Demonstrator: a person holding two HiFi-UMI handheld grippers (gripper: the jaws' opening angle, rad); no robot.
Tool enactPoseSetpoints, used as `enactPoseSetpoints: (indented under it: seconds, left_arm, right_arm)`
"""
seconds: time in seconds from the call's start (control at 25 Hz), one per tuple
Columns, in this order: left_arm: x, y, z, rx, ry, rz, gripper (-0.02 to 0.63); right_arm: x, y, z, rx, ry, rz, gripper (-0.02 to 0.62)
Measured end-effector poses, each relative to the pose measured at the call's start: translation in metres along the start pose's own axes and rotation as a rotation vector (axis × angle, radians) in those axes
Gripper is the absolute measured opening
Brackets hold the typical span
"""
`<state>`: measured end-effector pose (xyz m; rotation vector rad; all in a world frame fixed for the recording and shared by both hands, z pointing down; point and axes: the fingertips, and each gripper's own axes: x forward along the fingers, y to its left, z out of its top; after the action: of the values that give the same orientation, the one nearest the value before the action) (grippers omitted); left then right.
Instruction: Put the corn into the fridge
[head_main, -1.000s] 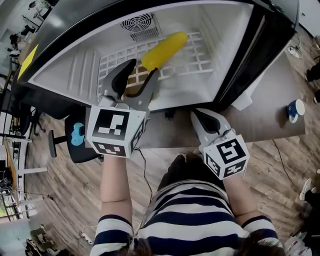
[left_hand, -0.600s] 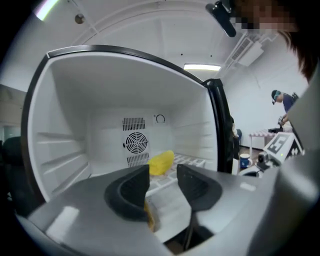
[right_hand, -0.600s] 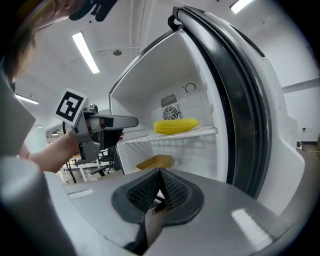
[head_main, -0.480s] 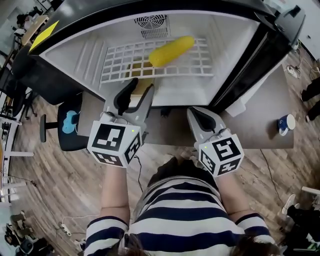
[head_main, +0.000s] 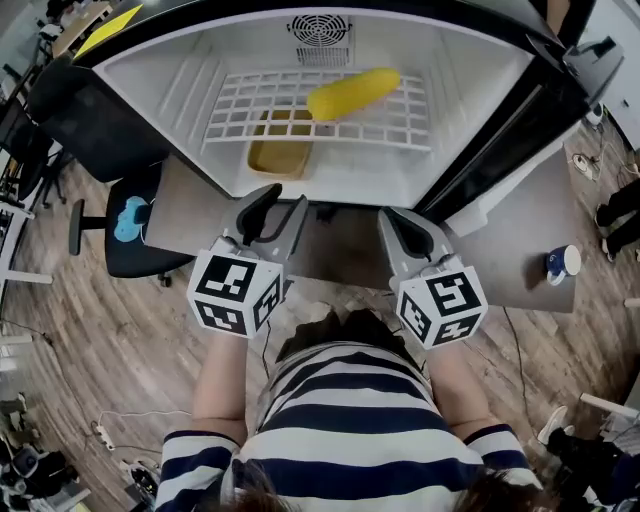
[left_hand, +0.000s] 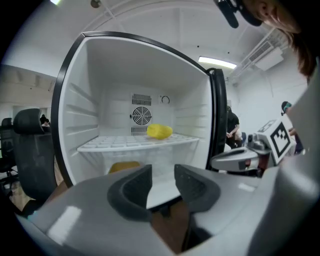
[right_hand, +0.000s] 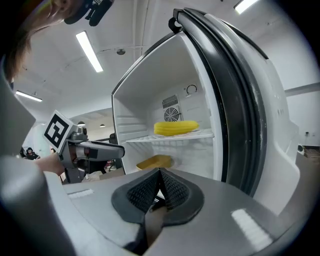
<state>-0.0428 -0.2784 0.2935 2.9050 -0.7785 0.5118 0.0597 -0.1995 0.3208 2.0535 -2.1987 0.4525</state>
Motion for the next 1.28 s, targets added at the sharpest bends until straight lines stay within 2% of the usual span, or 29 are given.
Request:
enactPoseSetpoints:
  seconds: [0.4,0.72,0.96,1.28]
  left_arm:
    - [-0.015,-0.006,-0.06,-0.06,0.124,0.034,0.0]
    - [-0.028,-0.001,-0.081,-0.122,0.159,0.079,0.0]
    - [-0.035,-0.001,-0.085,-0.121,0.172,0.085,0.0]
    - [-0.041,0.001,-0.085,-0.078,0.169,0.1,0.0]
  right_arm:
    - [0.004,0.001,-0.016,0.007,0.044,0.01,-0.008]
    - [0.006,0.008,-0.023,0.017,0.06,0.015,-0.008]
    - [0.005,0.014,-0.025,0.02,0.063,0.012,-0.008]
    - [0.0,0.018,-0.027,0.027,0.054,0.007,-0.008]
